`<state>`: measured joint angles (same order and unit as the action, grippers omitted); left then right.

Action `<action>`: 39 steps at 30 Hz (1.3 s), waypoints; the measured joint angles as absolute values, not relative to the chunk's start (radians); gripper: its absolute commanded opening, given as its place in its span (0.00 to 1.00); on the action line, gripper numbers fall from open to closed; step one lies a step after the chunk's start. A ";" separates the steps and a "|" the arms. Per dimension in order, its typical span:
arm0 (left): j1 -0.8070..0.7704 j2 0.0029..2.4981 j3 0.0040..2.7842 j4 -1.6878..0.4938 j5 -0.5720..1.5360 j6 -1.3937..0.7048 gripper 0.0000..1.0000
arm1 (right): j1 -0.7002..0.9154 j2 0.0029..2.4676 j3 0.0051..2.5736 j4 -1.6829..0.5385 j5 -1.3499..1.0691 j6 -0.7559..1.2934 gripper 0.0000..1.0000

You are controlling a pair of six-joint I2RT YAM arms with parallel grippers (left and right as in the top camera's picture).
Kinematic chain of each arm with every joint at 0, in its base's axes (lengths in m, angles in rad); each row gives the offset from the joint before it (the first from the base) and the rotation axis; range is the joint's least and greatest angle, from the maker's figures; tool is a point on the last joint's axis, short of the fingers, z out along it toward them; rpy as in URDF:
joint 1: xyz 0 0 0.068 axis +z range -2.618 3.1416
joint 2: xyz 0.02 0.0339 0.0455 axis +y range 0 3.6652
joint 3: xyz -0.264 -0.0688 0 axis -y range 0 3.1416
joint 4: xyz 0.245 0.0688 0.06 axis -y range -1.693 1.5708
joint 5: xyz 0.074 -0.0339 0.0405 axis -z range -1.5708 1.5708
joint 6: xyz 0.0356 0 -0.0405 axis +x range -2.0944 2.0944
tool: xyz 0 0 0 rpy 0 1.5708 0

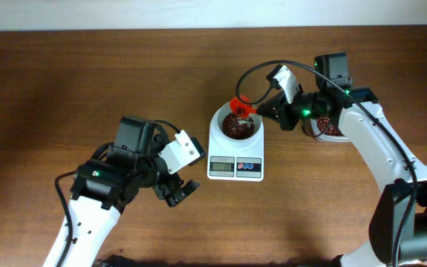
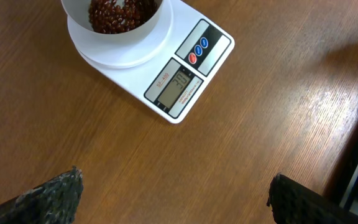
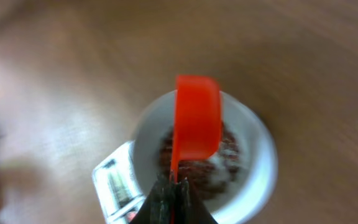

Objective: Scoop and weigh 50g on scale
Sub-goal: 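Carry the filled scoop over the white bowl and tilt to pour, then move the empty scoop with right gripper back to the bean tub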

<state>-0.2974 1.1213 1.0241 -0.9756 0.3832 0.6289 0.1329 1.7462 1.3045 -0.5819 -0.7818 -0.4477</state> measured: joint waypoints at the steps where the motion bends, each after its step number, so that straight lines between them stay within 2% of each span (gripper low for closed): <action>1: -0.298 1.121 1.024 -0.976 0.383 0.629 0.99 | 0.134 1.746 1.304 -0.595 -0.775 -0.441 0.04; 6: -0.298 1.121 1.024 -0.976 0.383 0.628 0.99 | 0.178 1.746 1.304 -0.616 -0.671 -0.441 0.04; 21: -0.298 1.121 1.024 -0.976 0.383 0.628 0.99 | 0.186 1.669 1.304 -0.649 -0.647 -0.386 0.04; 24: -0.298 1.121 1.024 -0.976 0.383 0.629 0.99 | 0.215 1.660 1.304 -0.640 -0.604 -0.384 0.04; 29: -0.298 1.121 1.024 -0.976 0.383 0.629 0.99 | 0.355 1.609 1.304 -0.654 -0.362 -0.397 0.04; 39: -0.298 1.121 1.024 -0.976 0.383 0.629 0.99 | 0.385 1.561 1.304 -0.665 -0.247 -0.347 0.04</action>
<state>-0.2977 1.1213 1.0241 -0.9760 0.3832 0.6289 0.3851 1.5612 1.3045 -0.6655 -0.2474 -0.3470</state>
